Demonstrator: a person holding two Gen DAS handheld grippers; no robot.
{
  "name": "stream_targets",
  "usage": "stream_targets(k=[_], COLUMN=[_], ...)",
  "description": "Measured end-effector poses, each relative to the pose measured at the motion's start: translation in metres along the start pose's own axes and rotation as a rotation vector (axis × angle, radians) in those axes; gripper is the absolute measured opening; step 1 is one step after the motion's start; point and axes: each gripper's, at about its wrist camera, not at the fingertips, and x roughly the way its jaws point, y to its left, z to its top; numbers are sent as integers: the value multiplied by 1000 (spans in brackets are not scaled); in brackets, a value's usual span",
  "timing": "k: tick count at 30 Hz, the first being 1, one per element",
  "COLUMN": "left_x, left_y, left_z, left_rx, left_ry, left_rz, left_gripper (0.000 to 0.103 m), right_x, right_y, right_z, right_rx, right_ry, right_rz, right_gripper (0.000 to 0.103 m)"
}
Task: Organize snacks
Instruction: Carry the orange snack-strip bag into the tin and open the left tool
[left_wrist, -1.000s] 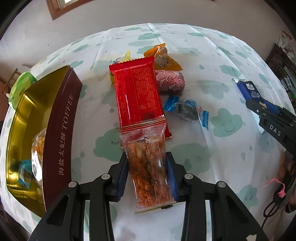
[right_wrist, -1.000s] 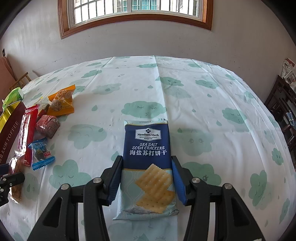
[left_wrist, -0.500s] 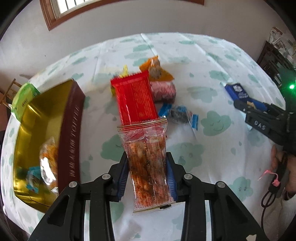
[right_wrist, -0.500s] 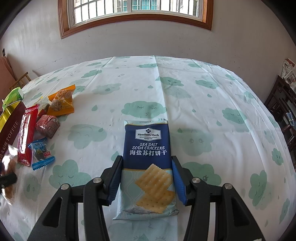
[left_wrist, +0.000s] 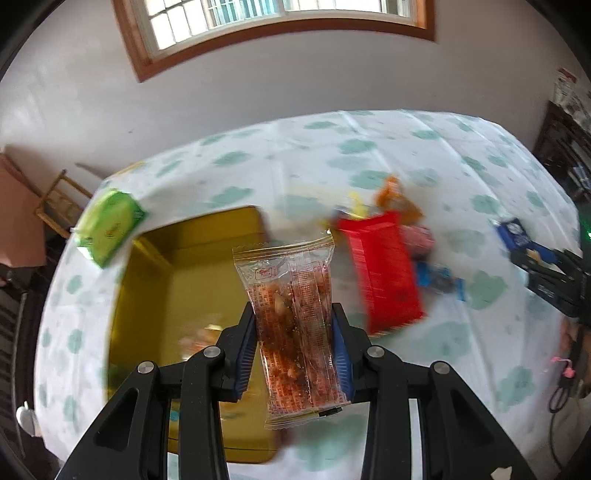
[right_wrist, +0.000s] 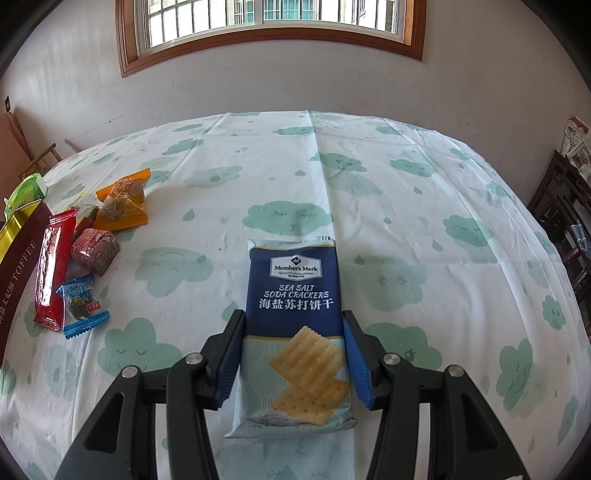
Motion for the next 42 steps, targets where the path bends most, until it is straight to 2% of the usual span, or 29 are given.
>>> stream_targets(k=[8, 15, 31, 37, 42], left_x=[17, 38, 69, 73, 72], left_y=[73, 109, 127, 129, 123], left_z=[-7, -28, -57, -62, -66], left_rx=[-61, -82, -69, -61, -35], left_ry=[43, 112, 200, 204, 175], left_rz=[117, 148, 147, 140, 159], left_gripper=[34, 34, 34, 38, 38], right_x=[0, 0, 0, 0, 0], right_y=[0, 0, 0, 0, 2], right_z=[0, 0, 0, 0, 1], right_rx=[0, 0, -1, -6, 9], right_ry=[0, 0, 0, -1, 15], right_rz=[0, 0, 0, -8, -25], right_gripper=[52, 52, 52, 51, 51])
